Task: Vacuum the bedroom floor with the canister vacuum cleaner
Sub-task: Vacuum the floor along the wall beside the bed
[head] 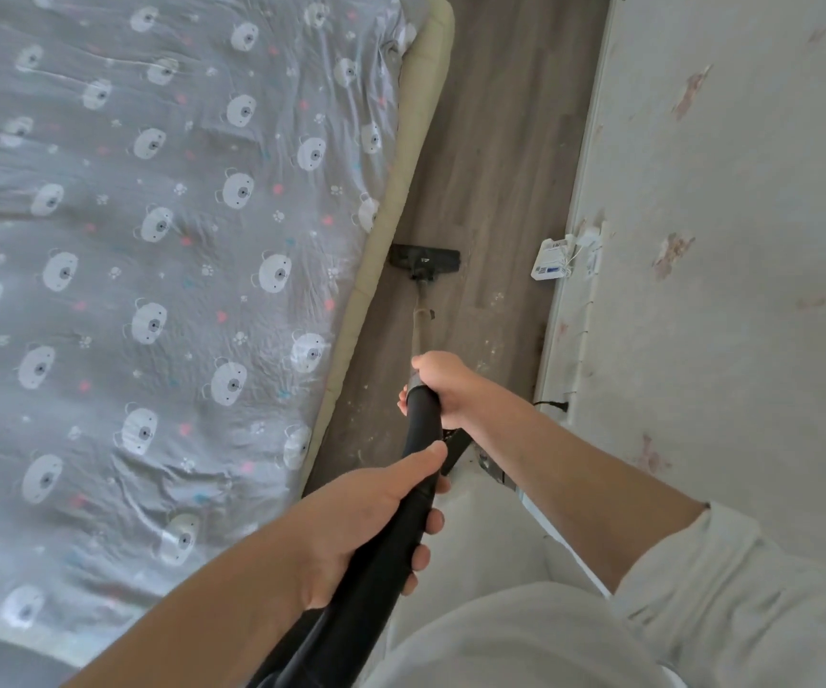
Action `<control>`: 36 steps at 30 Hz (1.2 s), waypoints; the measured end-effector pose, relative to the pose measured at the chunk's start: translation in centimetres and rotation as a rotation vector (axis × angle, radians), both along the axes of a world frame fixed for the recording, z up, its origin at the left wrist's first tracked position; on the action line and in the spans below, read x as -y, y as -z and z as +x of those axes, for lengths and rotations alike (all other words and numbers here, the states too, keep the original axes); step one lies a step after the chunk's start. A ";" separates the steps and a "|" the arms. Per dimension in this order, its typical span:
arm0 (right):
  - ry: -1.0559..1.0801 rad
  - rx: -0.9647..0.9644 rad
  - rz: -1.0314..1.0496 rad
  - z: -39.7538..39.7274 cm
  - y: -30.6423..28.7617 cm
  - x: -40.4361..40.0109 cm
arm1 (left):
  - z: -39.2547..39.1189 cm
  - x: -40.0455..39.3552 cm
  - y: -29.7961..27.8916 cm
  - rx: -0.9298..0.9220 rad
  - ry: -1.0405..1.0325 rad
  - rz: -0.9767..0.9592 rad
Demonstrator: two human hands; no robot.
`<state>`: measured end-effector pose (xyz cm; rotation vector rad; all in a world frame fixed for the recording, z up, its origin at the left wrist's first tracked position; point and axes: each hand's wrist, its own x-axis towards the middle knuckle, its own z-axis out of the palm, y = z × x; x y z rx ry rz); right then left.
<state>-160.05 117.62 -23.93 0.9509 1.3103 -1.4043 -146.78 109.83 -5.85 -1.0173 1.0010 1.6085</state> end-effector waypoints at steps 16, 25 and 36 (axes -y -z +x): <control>-0.016 -0.045 -0.018 -0.2 0.3 -1.7 | 0.8 -1.4 5.6 -0.075 -0.007 0.081; -0.152 -0.132 0.136 -9.9 5.7 -1.5 | -6.2 -3.8 11.4 -0.195 -0.130 -0.042; -0.021 -0.045 -0.041 9.2 4.8 4.7 | 11.0 4.5 6.7 0.007 -0.020 -0.084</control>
